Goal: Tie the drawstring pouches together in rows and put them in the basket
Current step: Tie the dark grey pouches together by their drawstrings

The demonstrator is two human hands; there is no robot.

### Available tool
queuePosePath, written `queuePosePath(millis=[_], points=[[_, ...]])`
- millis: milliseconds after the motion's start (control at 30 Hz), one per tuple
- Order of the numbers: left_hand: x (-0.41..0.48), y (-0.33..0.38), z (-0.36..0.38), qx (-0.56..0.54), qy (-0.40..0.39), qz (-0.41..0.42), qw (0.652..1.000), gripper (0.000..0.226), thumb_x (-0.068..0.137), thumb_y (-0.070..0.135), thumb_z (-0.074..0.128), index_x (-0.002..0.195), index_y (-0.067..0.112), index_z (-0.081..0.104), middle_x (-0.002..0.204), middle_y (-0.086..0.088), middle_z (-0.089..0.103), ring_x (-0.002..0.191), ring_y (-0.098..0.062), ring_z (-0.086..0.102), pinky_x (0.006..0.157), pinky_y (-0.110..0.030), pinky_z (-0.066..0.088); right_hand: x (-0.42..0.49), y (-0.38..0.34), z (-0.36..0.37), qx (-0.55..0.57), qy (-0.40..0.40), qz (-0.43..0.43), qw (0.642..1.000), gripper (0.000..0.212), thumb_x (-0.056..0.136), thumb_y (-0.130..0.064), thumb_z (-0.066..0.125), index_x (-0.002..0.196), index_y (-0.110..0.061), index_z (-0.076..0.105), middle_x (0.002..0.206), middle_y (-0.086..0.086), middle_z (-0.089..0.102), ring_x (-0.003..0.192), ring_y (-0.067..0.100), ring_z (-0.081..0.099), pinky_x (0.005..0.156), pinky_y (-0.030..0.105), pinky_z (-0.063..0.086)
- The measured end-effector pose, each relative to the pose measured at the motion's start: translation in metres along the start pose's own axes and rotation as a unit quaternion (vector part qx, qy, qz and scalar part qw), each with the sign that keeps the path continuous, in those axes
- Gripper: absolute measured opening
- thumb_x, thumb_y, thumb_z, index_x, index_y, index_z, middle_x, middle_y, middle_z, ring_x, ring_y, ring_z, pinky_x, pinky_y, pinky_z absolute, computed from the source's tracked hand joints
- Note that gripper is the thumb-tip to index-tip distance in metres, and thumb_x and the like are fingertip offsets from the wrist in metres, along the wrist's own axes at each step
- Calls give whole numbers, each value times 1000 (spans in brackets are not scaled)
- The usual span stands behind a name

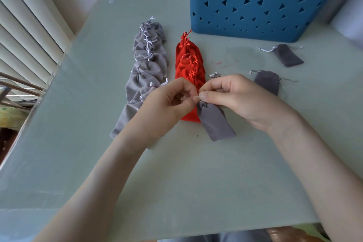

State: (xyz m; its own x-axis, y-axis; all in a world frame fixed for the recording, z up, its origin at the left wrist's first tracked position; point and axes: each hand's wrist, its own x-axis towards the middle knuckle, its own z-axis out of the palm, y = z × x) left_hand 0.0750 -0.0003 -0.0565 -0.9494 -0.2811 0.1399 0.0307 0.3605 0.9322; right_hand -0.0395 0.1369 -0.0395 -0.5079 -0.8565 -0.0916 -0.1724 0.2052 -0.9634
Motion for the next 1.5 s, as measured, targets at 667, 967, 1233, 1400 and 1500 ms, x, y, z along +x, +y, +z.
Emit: queuePosePath(millis=[667, 967, 1233, 1400, 1500], points=[[-7, -4, 11, 310, 223, 311, 870, 14, 94, 9, 52, 84, 4, 61, 86, 4, 54, 75, -19, 43, 76, -16, 32, -1, -3, 0, 77, 0, -84, 994, 14, 88, -5, 61, 80, -16, 63, 66, -5, 65, 61, 8, 55, 59, 15, 46], [-6, -7, 14, 307, 245, 319, 863, 5, 92, 7, 55, 87, 8, 57, 86, 3, 56, 76, -20, 44, 69, -22, 35, -4, -3, 2, -52, 35, -173, 983, 22, 87, -11, 59, 80, -32, 62, 72, -20, 63, 68, -3, 54, 65, 11, 42], [-9, -4, 15, 251, 253, 313, 881, 18, 89, 1, 58, 94, 16, 51, 91, 9, 51, 83, -12, 47, 82, -8, 33, -2, -4, 3, 91, -19, -136, 986, 15, 85, -9, 55, 82, -21, 64, 70, -7, 65, 64, 5, 55, 60, 14, 45], [-9, -5, 16, 240, 249, 305, 887, 14, 90, 4, 56, 95, 17, 51, 92, 9, 52, 83, -12, 49, 80, -9, 35, 0, -3, 3, 95, -4, -130, 987, 13, 82, -12, 63, 77, -23, 66, 66, -4, 65, 58, 6, 55, 57, 15, 44], [-7, -6, 17, 251, 243, 302, 887, 10, 91, 7, 56, 96, 15, 52, 93, 9, 52, 82, -14, 49, 81, -9, 34, -1, -5, 1, 61, 20, -135, 989, 17, 85, -8, 65, 76, -23, 64, 64, -9, 65, 57, 0, 55, 56, 12, 43]])
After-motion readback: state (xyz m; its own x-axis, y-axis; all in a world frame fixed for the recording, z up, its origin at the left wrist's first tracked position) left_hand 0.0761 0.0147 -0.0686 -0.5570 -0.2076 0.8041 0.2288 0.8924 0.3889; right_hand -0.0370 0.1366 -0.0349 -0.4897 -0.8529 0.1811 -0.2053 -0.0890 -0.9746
